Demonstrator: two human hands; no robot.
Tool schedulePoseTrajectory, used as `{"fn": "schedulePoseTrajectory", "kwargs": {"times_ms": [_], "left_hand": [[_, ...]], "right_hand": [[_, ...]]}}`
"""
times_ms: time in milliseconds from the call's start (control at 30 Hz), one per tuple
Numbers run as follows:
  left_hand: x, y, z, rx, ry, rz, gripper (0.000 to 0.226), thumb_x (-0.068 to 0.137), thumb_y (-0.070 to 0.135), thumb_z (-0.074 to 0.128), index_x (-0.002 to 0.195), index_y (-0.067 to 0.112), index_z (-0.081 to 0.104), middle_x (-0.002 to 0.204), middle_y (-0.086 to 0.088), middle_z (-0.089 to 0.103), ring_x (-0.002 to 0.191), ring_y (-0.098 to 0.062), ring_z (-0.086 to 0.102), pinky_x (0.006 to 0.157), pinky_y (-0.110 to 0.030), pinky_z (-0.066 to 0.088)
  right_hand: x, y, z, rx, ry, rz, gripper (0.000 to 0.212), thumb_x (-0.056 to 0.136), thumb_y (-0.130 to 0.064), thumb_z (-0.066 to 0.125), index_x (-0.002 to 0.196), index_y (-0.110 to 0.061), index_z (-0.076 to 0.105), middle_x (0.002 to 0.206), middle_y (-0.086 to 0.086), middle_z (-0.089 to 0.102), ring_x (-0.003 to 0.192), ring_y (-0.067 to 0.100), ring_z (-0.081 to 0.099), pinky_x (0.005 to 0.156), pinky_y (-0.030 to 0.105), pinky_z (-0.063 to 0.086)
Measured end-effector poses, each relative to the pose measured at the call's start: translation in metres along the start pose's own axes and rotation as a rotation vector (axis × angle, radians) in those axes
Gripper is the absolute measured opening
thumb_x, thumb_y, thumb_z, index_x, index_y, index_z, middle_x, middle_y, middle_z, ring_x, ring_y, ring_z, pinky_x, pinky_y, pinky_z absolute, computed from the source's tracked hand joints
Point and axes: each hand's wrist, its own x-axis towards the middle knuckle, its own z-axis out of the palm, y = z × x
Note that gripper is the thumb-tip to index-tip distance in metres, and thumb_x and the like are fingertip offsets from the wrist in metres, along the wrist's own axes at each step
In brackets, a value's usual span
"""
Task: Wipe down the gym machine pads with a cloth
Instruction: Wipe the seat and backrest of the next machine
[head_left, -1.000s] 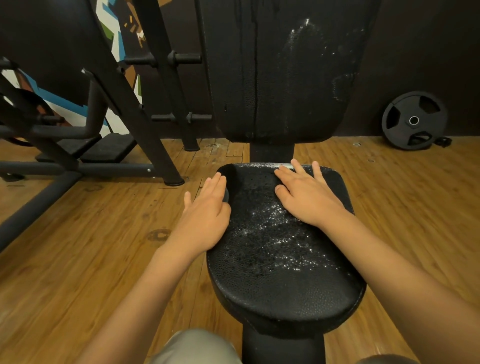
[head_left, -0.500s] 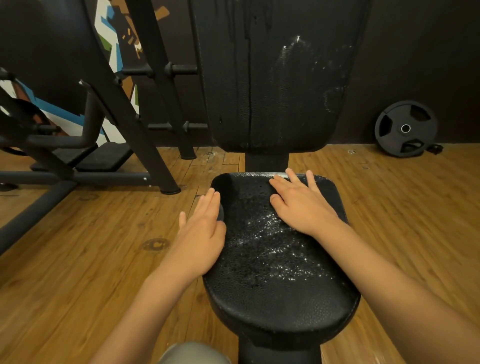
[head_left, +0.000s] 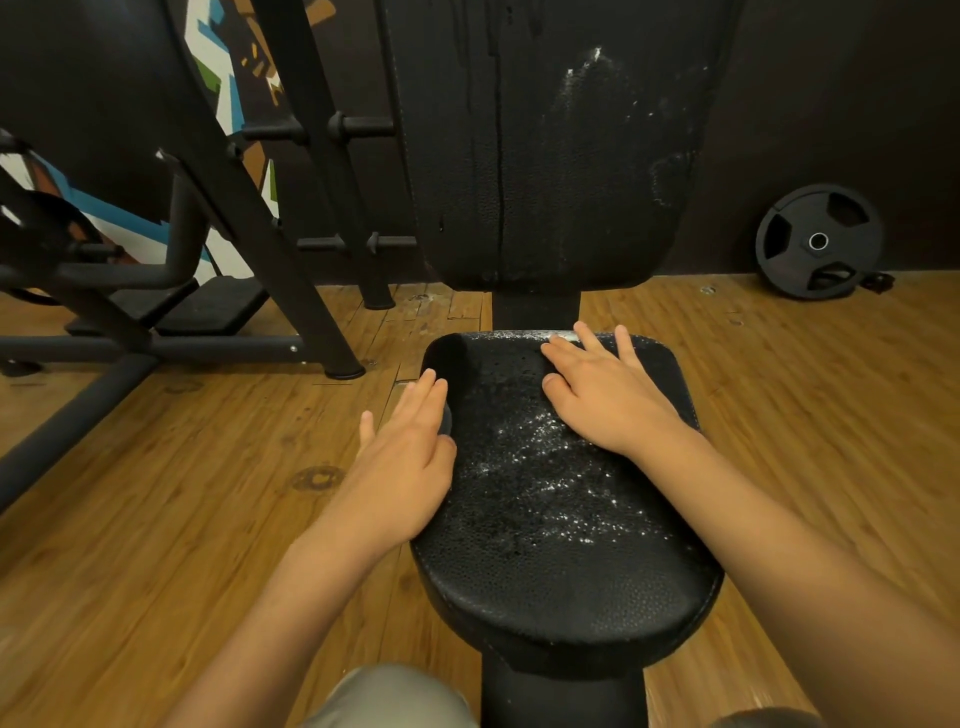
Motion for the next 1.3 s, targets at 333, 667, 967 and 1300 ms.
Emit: {"fn": "schedulePoseTrajectory", "kwargs": {"times_ms": [333,667,967,1300], "left_hand": [[-0.003,0.004,-0.002,-0.011,-0.001,-0.001,0.06,0.11,0.026,0.028,0.163,0.026,0.001,0.168,0.015,-0.008,0.153,-0.002,-0.01,0.122,-0.042,-0.018],[-0.054,0.005,0.005,-0.094,0.029,0.039,0.063,0.109,0.022,0.03,0.161,0.033,-0.004,0.163,0.027,-0.014,0.147,0.013,-0.018,0.119,-0.026,-0.019],[-0.04,0.004,0.001,0.024,-0.009,0.074,0.059,0.11,0.029,0.026,0.162,0.029,-0.001,0.164,0.022,-0.012,0.148,0.008,-0.018,0.119,-0.023,-0.016],[0.078,0.007,-0.01,0.173,-0.076,0.033,0.057,0.11,0.022,0.027,0.163,0.012,0.007,0.171,-0.003,-0.002,0.157,-0.018,-0.004,0.125,-0.043,-0.005]], "right_hand": [[0.0,-0.001,-0.001,-0.006,-0.008,0.002,0.055,0.11,-0.037,0.024,0.162,-0.017,0.025,0.17,-0.001,0.02,0.159,0.019,-0.001,0.124,0.05,-0.013],[-0.001,-0.002,-0.001,-0.008,-0.005,0.005,0.055,0.11,-0.037,0.024,0.162,-0.018,0.025,0.17,-0.001,0.021,0.159,0.02,0.001,0.125,0.051,-0.012],[0.0,-0.001,0.001,-0.001,-0.003,-0.001,0.055,0.11,-0.037,0.023,0.162,-0.018,0.025,0.17,-0.001,0.02,0.158,0.018,0.001,0.126,0.051,-0.011],[0.001,0.0,0.001,0.004,0.001,0.004,0.055,0.11,-0.038,0.023,0.162,-0.019,0.025,0.17,-0.002,0.019,0.158,0.018,0.0,0.125,0.05,-0.012]]}}
